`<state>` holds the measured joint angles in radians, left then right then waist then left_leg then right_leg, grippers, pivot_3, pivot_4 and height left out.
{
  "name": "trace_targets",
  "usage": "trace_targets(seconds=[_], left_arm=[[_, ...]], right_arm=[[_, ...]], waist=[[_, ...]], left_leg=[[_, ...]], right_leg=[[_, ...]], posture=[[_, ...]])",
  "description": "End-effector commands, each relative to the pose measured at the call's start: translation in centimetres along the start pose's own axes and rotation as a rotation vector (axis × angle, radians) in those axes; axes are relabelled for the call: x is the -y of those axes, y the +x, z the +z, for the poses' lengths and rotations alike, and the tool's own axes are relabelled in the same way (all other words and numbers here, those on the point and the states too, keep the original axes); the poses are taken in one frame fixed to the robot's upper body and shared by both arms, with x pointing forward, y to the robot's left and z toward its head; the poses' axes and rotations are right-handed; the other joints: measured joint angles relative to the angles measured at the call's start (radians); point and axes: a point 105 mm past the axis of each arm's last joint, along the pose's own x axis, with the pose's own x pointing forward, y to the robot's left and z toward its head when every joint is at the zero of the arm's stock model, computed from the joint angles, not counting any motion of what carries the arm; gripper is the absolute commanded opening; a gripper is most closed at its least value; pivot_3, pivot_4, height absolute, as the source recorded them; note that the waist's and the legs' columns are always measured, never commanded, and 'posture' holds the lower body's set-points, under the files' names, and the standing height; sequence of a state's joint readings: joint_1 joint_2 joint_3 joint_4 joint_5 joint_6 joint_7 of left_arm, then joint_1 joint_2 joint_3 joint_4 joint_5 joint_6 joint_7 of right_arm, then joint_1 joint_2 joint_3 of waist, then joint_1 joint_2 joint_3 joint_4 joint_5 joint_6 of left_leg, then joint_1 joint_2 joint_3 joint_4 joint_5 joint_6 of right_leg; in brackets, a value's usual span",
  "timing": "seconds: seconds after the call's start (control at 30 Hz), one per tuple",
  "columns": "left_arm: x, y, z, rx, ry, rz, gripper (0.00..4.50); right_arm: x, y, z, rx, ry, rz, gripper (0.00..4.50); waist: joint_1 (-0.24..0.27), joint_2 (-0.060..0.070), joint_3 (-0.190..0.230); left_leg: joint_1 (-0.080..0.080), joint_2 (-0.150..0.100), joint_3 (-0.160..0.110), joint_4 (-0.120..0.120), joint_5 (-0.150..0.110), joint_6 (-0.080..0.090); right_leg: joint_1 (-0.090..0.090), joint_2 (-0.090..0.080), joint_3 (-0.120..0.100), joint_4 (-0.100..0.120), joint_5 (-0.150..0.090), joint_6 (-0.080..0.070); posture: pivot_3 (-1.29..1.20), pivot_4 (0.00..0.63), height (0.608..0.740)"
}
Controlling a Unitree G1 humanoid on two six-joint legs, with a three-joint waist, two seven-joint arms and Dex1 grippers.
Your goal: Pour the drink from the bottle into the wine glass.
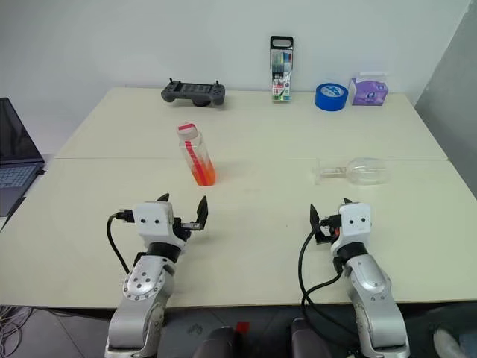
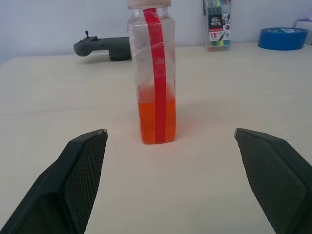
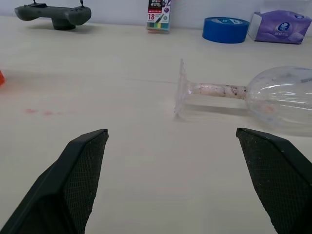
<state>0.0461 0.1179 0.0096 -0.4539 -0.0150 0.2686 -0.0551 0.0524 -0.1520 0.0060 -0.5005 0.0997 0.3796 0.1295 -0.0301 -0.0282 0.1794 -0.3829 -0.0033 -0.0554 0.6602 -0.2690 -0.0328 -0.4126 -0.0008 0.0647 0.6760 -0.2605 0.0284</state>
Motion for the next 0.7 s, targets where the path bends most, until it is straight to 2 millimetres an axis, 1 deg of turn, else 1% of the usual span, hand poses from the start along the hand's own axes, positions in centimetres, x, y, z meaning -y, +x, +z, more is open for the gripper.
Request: trace_targets(seconds=[0.03, 0.07, 0.1, 0.2, 0.27, 0.3, 0.33, 0.47, 0.53, 0.6, 0.7], left_arm=[[0.1, -0.5, 1.6, 0.048, 0.035, -0.012, 4.47], [0.1, -0.6, 1.6, 0.046, 0.037, -0.010, 4.47], [0.0, -0.7, 1.4, 0.046, 0.001, -0.009, 4.47], [0.0, -0.8, 0.9, 0.024, -0.004, -0.022, 4.47], [-0.1, -0.6, 0.7, 0.010, -0.011, -0.004, 4.47], [-0.1, -0.3, 0.7, 0.005, -0.020, 0.006, 4.47], [-0.1, 0.2, 0.8, 0.004, -0.038, 0.024, 4.47], [0.5, 2.8, 0.8, 0.001, -0.111, 0.077, 4.47], [0.9, 3.8, 1.0, 0.010, -0.117, 0.086, 4.47], [1.0, 5.0, 1.3, 0.018, -0.107, 0.108, 4.47], [0.8, 5.9, 1.5, 0.021, -0.091, 0.139, 4.47]], right_arm=[[-0.1, -0.2, 1.9, 0.073, -0.017, 0.010, 4.50], [-0.2, -0.2, 1.9, 0.073, -0.018, 0.010, 4.50], [-0.1, -0.2, 1.9, 0.073, -0.018, 0.009, 4.50], [-0.3, -0.4, 1.9, 0.075, -0.012, 0.016, 4.50], [-0.6, -0.5, 2.1, 0.090, -0.007, 0.030, 4.50], [-1.1, -0.6, 2.3, 0.101, -0.029, 0.063, 4.50], [-1.8, -0.5, 2.6, 0.118, -0.060, 0.116, 4.50], [-5.3, 0.3, 4.0, 0.151, -0.049, 0.364, 4.50], [-6.4, 0.9, 4.8, 0.154, -0.035, 0.453, 4.50], [-7.1, 2.0, 5.9, 0.158, -0.020, 0.526, 4.50], [-7.1, 3.3, 7.2, 0.186, -0.012, 0.556, 4.50]], waist=[[0.000, 0.000, 0.000], [0.000, 0.000, 0.000], [0.000, 0.000, 0.000], [0.000, 0.000, 0.000], [0.000, 0.000, 0.000], [0.000, 0.000, 0.000], [0.000, 0.000, 0.000], [0.001, -0.001, 0.000], [0.001, -0.001, 0.000], [0.001, -0.001, 0.000], [0.001, -0.001, 0.001]], left_leg=[[0.000, 0.000, 0.000, 0.000, 0.000, 0.000], [0.000, 0.000, 0.000, 0.000, 0.000, 0.000], [0.000, 0.000, 0.000, 0.000, 0.000, 0.000], [0.000, 0.000, 0.000, 0.000, 0.000, 0.000], [0.000, 0.000, 0.000, 0.000, 0.000, 0.000], [0.000, 0.000, 0.000, 0.000, 0.000, 0.000], [0.000, 0.000, 0.000, 0.000, 0.000, 0.000], [0.000, -0.001, -0.001, 0.001, 0.000, 0.000], [0.001, -0.002, -0.001, 0.001, 0.000, 0.000], [0.001, -0.002, -0.002, 0.001, 0.000, 0.000], [0.000, -0.002, -0.003, 0.001, 0.000, 0.000]], right_leg=[[0.000, 0.000, 0.000, 0.000, 0.000, 0.000], [0.000, 0.000, 0.000, 0.000, 0.000, 0.000], [0.000, 0.000, 0.000, 0.000, 0.000, 0.000], [0.000, 0.000, 0.000, 0.000, 0.000, 0.000], [0.000, 0.000, 0.000, 0.000, 0.000, 0.000], [0.000, 0.000, 0.000, -0.001, 0.000, 0.000], [0.000, 0.000, 0.000, -0.001, 0.000, 0.000], [0.002, 0.000, -0.003, -0.001, 0.000, 0.001], [0.002, 0.000, -0.004, -0.001, 0.000, 0.001], [0.002, 0.000, -0.005, -0.002, 0.001, 0.001], [0.003, 0.000, -0.006, -0.002, 0.001, 0.001]], posture=[[0.00, 0.150, 0.740], [0.00, 0.150, 0.740], [0.00, 0.150, 0.740], [0.00, 0.150, 0.740], [0.00, 0.150, 0.740], [0.00, 0.150, 0.740], [0.00, 0.150, 0.740], [0.00, 0.150, 0.740], [0.00, 0.150, 0.740], [0.00, 0.150, 0.740], [0.00, 0.150, 0.740]])
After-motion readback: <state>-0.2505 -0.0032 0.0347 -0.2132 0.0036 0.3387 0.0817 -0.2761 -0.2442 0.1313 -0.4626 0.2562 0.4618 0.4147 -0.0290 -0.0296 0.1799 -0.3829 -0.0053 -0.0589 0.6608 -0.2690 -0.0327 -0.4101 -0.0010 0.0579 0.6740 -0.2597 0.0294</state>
